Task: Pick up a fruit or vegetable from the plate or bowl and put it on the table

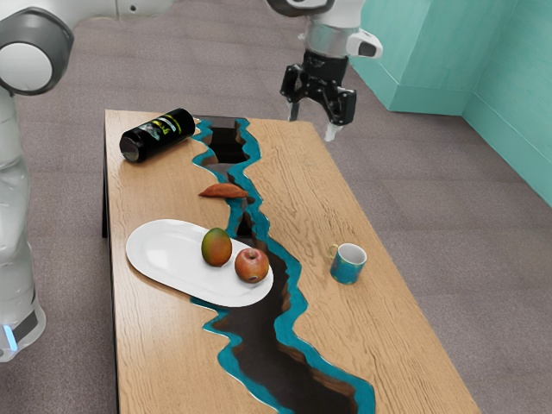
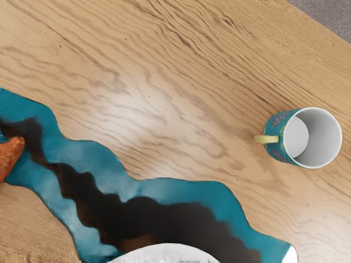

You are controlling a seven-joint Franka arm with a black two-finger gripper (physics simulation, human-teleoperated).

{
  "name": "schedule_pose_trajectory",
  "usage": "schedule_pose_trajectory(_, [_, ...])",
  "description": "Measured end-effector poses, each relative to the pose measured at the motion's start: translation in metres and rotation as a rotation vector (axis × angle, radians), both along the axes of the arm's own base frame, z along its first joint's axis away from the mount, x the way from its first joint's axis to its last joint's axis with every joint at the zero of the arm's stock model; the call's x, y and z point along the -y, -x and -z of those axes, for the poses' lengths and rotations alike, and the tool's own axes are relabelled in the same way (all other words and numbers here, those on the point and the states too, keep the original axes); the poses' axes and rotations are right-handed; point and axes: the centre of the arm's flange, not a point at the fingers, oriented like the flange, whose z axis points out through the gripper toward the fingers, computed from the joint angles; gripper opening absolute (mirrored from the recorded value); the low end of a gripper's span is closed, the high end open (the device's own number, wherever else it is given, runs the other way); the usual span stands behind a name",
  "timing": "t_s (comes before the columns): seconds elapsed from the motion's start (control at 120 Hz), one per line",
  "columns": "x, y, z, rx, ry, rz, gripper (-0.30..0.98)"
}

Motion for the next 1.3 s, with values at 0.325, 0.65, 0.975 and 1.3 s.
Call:
schedule_pose_trajectory(0.325, [0.009, 0.0, 0.004, -0.118, 0.098, -0.683, 0.69])
schedule_pose_trajectory(0.65, [0.136, 0.071, 0.071, -0.188, 0.191, -0.705, 0.69])
schedule_pose_trajectory(0.975, [0.089, 0.075, 0.128, -0.162, 0.162, -0.639, 0.69])
schedule_pose_trajectory(1.3, [0.079, 0.07, 0.151, -0.076, 0.036, -0.13, 0.69])
